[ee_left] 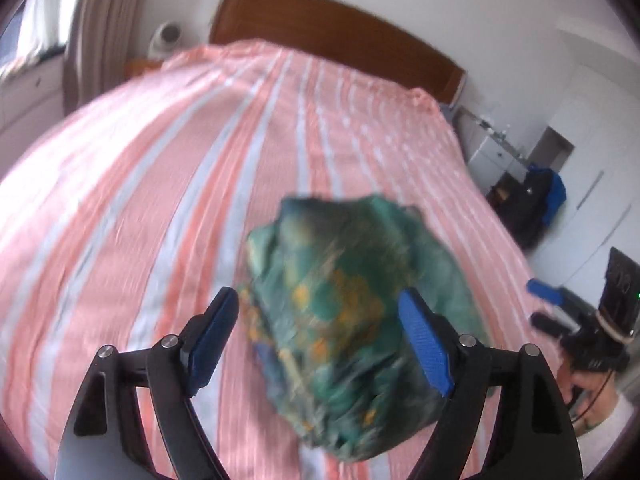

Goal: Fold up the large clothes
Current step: 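Lower the folded jacket onto the bed and open both grippers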

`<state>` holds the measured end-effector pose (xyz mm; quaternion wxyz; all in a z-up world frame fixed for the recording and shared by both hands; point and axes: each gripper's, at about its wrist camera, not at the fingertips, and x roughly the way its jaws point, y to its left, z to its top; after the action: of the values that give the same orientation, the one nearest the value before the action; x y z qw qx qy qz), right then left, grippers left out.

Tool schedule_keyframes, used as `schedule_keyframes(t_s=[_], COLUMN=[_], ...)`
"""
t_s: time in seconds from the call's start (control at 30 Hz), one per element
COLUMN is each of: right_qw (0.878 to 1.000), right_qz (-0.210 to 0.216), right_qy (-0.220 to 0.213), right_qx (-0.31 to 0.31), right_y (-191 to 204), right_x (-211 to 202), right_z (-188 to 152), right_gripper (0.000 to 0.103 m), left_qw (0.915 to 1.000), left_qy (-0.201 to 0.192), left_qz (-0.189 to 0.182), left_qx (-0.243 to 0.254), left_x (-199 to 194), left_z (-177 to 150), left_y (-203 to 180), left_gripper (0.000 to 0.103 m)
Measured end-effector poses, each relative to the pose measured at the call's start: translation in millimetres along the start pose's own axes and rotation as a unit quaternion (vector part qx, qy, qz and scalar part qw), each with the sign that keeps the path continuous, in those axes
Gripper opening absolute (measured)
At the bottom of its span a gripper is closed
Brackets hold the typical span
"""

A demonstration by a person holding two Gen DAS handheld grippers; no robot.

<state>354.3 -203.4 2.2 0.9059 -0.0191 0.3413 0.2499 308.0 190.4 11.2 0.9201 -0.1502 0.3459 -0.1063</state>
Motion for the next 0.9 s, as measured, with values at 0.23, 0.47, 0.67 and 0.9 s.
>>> schedule_keyframes(t_s=[0.23,0.47,0.67,0.9], right_qw=[0.997,0.997,0.999,0.998], right_qz=[0.022,0.033,0.007,-0.035], right_qy=[0.039,0.044,0.005,-0.055], right_qx=[-0.066,-0.053,-0.037,0.009], right_y=[54,54,65,63], right_x=[33,68,61,-26], right_z=[-32,-70,-80,-92], right_gripper=[0.082,0.082,0.082,0.097], left_qw=[0.9987,0.9947,0.9958,0.9980], left_qy=[0.002,0.064,0.051,0.004], left_qz=[-0.021,0.030,0.068,0.063], left_qx=[0.046,-0.075,-0.032,-0.006], left_x=[72,161,148,65], left_z=[25,-19,-24,-20], left_y=[-47,24,8,-16], left_gripper=[0.087,0.081,0.089,0.097])
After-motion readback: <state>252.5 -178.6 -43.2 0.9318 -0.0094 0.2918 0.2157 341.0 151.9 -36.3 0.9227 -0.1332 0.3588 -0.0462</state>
